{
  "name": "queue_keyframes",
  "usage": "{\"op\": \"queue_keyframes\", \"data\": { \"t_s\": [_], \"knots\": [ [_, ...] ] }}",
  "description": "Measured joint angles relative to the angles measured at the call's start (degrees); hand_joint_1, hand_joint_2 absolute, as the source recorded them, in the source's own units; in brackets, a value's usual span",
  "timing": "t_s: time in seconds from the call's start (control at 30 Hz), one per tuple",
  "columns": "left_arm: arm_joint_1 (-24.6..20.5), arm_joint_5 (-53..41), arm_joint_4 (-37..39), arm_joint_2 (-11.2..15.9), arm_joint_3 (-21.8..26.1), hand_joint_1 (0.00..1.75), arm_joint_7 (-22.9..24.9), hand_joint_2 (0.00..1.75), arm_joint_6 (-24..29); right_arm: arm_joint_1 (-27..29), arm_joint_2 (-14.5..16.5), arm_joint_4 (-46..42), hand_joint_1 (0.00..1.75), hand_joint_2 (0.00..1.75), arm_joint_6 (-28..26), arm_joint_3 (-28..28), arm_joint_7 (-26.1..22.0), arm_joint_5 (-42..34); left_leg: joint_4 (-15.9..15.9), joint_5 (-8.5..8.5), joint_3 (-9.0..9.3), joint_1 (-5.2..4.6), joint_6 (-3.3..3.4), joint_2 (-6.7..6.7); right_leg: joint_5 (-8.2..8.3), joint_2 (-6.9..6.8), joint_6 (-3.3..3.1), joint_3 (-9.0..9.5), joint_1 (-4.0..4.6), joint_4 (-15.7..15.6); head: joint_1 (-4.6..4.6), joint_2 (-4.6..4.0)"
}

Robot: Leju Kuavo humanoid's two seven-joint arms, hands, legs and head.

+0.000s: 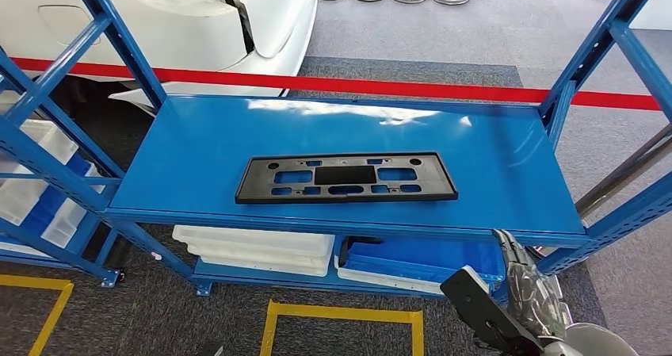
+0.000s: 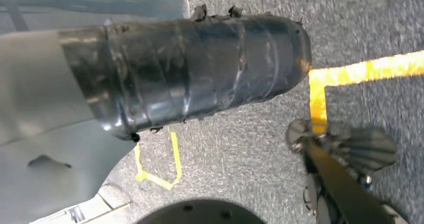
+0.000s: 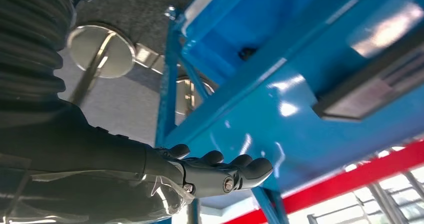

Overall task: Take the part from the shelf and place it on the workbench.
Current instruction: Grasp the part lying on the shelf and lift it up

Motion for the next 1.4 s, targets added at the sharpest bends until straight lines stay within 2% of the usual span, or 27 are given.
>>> {"op": "queue_keyframes", "data": {
  "t_s": [0.03, 0.07, 0.1, 0.13, 0.23, 0.27, 0.3, 0.4, 0.43, 0.47, 0.5, 0.57, 0.6, 0.67, 0.77, 0.83, 0.9, 0.93, 0.97, 1.0, 1.07, 1.1, 1.13, 1.23, 1.3, 1.33, 1.4],
  "knots": [
    [0.0, -0.1, 0.0, 0.2, -0.1, 0.00, 0.0, 0.00, -0.1, 0.2, 0.0, 0.8, 0.00, 1.75, -0.1, 0.1, 0.0, 0.1, -4.0, 2.44, 1.71, -0.04, 0.27, 0.00, -0.09, 0.07, 0.07, 0.16, 0.03, 0.0, 0.01, 0.00],
    [-0.1, -0.2, 0.1, 0.4, -0.1, 0.00, 0.0, 0.00, -0.2, 0.3, 0.0, 1.5, 0.00, 1.75, -0.3, 0.2, 0.0, 0.1, -8.0, 4.19, 3.46, -0.13, 0.52, -0.01, -0.24, 0.16, 0.26, 0.26, 0.17, 0.1, 0.01, 0.00],
    [-0.2, -0.3, 0.1, 0.5, -0.2, 0.00, -0.1, 0.00, -0.3, 0.3, 0.0, 2.3, 0.00, 1.75, -0.6, 0.5, 0.0, 0.2, -10.9, 5.22, 4.72, -0.23, 0.73, -0.04, -0.32, 0.26, 0.55, 0.30, 0.25, 0.2, 0.05, 0.00],
    [-0.3, -0.4, 0.1, 0.6, -0.2, 0.00, -0.1, 0.00, -0.5, 0.3, 0.0, 3.2, 0.00, 1.75, -0.9, 0.8, 0.0, 0.4, -12.4, 5.54, 5.39, -0.37, 0.92, -0.08, -0.39, 0.33, 0.89, 0.30, 0.29, 0.2, 0.07, 0.00],
    [-0.4, -0.5, 0.1, 0.6, -0.5, 0.00, -0.2, 0.00, -0.7, -0.1, 0.1, 5.2, 0.00, 1.75, -1.6, 1.7, 0.0, 1.5, -13.2, 5.59, 5.59, -0.57, 1.73, -0.12, -0.55, 0.38, 2.01, 0.35, 0.06, 0.2, 0.12, 0.00],
    [-0.4, -0.6, 0.1, 0.6, -0.6, 0.00, -0.2, 0.00, -0.7, -0.3, 0.1, 5.7, 0.00, 1.75, -1.6, 2.0, 0.0, 1.8, -13.4, 5.75, 5.67, -0.52, 2.10, -0.08, -1.23, 0.32, 2.30, 0.03, 0.00, 1.1, 0.16, 0.00],
    [-0.4, -0.6, 0.1, 0.4, -0.6, 0.00, -0.3, 0.00, -0.7, -0.5, 0.1, 6.2, 0.00, 1.75, -1.7, 2.2, 0.0, 1.9, -13.5, 5.90, 5.74, -0.46, 2.44, -0.04, -2.59, 0.26, 2.52, -0.92, -0.03, 3.3, 0.20, 0.00],
    [-0.4, -0.6, 0.1, -0.3, -0.8, 0.00, -0.3, 0.00, -0.7, -0.8, 0.1, 7.6, 0.00, 1.75, -1.8, 2.8, 0.0, 2.1, -13.6, 5.92, 5.74, -0.69, 2.90, 0.04, -8.09, 0.14, 2.82, -6.53, -0.06, 15.3, 0.26, 0.00],
    [-0.4, -0.6, 0.1, -0.5, -0.8, 0.00, -0.3, 0.00, -0.7, -0.8, 0.1, 8.1, 0.00, 1.75, -1.8, 3.0, 0.0, 2.3, -13.6, 5.89, 5.77, -0.81, 2.95, 0.03, -8.59, 0.14, 2.80, -7.74, -0.05, 17.7, 0.26, 0.00],
    [-0.3, -0.6, 0.1, -0.6, -0.9, 0.00, -0.3, 0.00, -0.7, -0.8, 0.1, 8.5, 0.00, 1.75, -1.8, 3.2, 0.0, 2.8, -13.5, 5.86, 5.82, -0.93, 2.99, -0.01, -7.87, 0.13, 2.68, -7.85, -0.04, 17.7, 0.25, 0.00],
    [-0.3, -0.6, 0.1, -0.7, -0.9, 0.00, -0.3, 0.00, -0.7, -1.0, 0.1, 8.8, 0.00, 1.75, -1.7, 3.4, 0.0, 3.7, -13.5, 5.80, 5.93, -1.03, 2.99, -0.05, -6.09, 0.13, 2.43, -6.80, -0.01, 15.2, 0.25, 0.00],
    [-0.4, -0.7, 0.1, -0.7, -1.2, 0.00, -0.3, 0.00, -0.8, -2.0, 0.1, 9.3, 0.00, 1.75, -1.6, 4.0, 0.0, 6.6, -13.4, 5.59, 6.16, -1.29, 2.84, -0.12, -1.94, 0.11, 1.62, -2.95, 0.23, 6.9, 0.26, 0.00],
    [-0.4, -0.8, 0.2, -0.7, -1.4, 0.00, -0.3, 0.00, -0.9, -2.8, 0.0, 9.6, 0.00, 1.75, -1.5, 4.2, -0.1, 8.2, -13.3, 5.48, 6.17, -1.41, 2.66, -0.12, -0.70, 0.06, 1.24, -1.38, 0.37, 3.5, 0.24, 0.00],
    [-0.4, -0.9, 0.2, -0.7, -1.6, 0.00, -0.3, 0.00, -1.0, -4.4, 0.0, 10.2, 0.00, 1.75, -1.2, 4.7, -0.5, 11.2, -13.3, 5.39, 6.02, -1.52, 2.14, -0.07, -0.24, 0.05, 0.75, -0.32, 0.65, 0.8, 0.20, 0.00],
    [-0.4, -1.1, 0.2, -0.7, -1.7, 0.00, -0.5, 0.00, -1.0, -6.2, 0.0, 11.0, 0.00, 1.75, -0.9, 5.2, -1.7, 14.4, -12.7, 4.68, 5.81, -1.43, 1.24, 0.03, 0.08, 0.00, 0.12, -0.13, 0.40, 0.1, 0.13, 0.00],
    [-0.5, -1.2, 0.2, -0.4, -1.8, 0.00, -0.7, 0.00, -1.0, -7.2, 0.1, 11.5, 0.00, 1.75, -0.7, 5.4, -2.8, 16.1, -8.1, 1.87, 3.81, -1.35, 0.76, 0.11, 0.34, -0.19, -0.30, 0.15, 0.17, -0.5, 0.06, 0.00],
    [-0.3, -1.4, 0.2, -0.1, -2.0, 0.00, -0.8, 0.00, -1.2, -8.1, 0.4, 12.2, 0.00, 1.75, -0.1, 5.6, -4.5, 18.3, -0.1, -1.62, -0.11, -1.20, 0.43, 0.18, 0.36, -0.26, -0.45, 0.16, 0.21, -0.5, 0.05, 0.00],
    [-0.3, -1.5, 0.2, 0.0, -2.1, 0.00, -0.9, 0.00, -1.3, -8.5, 0.6, 12.6, 0.00, 1.75, 0.3, 5.7, -5.5, 19.3, 2.8, -2.30, -1.59, -1.15, 0.31, 0.19, 0.35, -0.26, -0.46, 0.17, 0.23, -0.5, 0.05, 0.00],
    [-0.2, -1.6, 0.2, 0.1, -2.3, 0.00, -1.0, 0.00, -1.3, -8.9, 0.9, 12.9, 0.00, 1.75, 0.5, 5.8, -6.5, 20.3, 3.6, -1.89, -2.18, -1.10, 0.24, 0.20, 0.32, -0.25, -0.47, 0.19, 0.23, -0.5, 0.05, 0.00],
    [-0.1, -1.7, 0.2, 0.2, -2.5, 0.00, -1.1, 0.00, -1.4, -9.4, 1.1, 13.3, 0.00, 1.75, 0.7, 5.9, -7.5, 21.2, 2.1, -0.36, -1.60, -1.04, 0.21, 0.21, 0.27, -0.21, -0.43, 0.22, 0.21, -0.4, 0.04, 0.00],
    [-0.2, -1.8, 0.2, 0.2, -2.8, 0.00, -1.3, 0.00, -1.3, -10.5, 1.7, 14.0, 0.00, 1.75, 0.8, 6.0, -9.0, 22.6, -5.7, 3.81, 1.88, -0.94, 0.31, 0.23, 0.05, -0.12, -0.15, 0.27, 0.18, -0.1, 0.03, 0.00],
    [-0.3, -1.8, 0.2, 0.2, -3.0, 0.00, -1.4, 0.00, -1.3, -11.0, 1.9, 14.4, 0.00, 1.75, 0.8, 6.1, -9.5, 23.0, -9.3, 5.16, 3.52, -0.92, 0.50, 0.18, -0.12, -0.03, 0.13, 0.21, 0.27, 0.1, 0.05, 0.00],
    [-0.3, -1.9, 0.2, 0.2, -3.1, 0.00, -1.4, 0.00, -1.4, -11.5, 2.1, 14.8, 0.00, 1.75, 0.8, 6.1, -9.9, 23.2, -11.6, 5.81, 4.53, -0.95, 0.76, 0.13, -0.23, 0.02, 0.44, 0.15, 0.36, 0.3, 0.12, 0.00],
    [-0.3, -2.1, 0.2, 0.2, -3.4, 0.00, -1.6, 0.00, -1.5, -12.5, 2.5, 16.1, 0.00, 1.75, 0.9, 6.1, -10.6, 22.9, -12.6, 5.91, 4.80, -1.05, 1.86, -0.04, -0.28, 0.05, 1.45, 0.07, 0.43, 0.3, 0.24, 0.00],
    [-0.4, -2.2, 0.2, 0.1, -3.5, 0.00, -1.6, 0.00, -1.6, -12.8, 2.7, 16.8, 0.00, 1.75, 0.9, 6.0, -10.8, 22.7, -12.7, 6.16, 4.82, -0.88, 2.57, -0.03, -1.76, 0.04, 2.04, -0.72, 0.37, 2.3, 0.37, 0.00],
    [-0.4, -2.2, 0.2, 0.0, -3.5, 0.00, -1.6, 0.00, -1.6, -13.0, 2.8, 17.2, 0.00, 1.75, 0.9, 6.0, -10.8, 22.7, -12.8, 6.25, 4.83, -0.80, 2.86, 0.00, -3.43, 0.03, 2.26, -1.99, 0.36, 5.2, 0.47, 0.00],
    [-0.4, -2.3, 0.2, -0.4, -3.6, 0.00, -1.6, 0.00, -1.5, -13.1, 2.9, 17.9, 0.00, 1.75, 0.9, 5.9, -10.9, 22.5, -12.8, 6.24, 4.74, -0.96, 3.19, 0.03, -7.24, 0.02, 2.47, -5.86, 0.36, 13.5, 0.60, 0.00]
  ]
}}
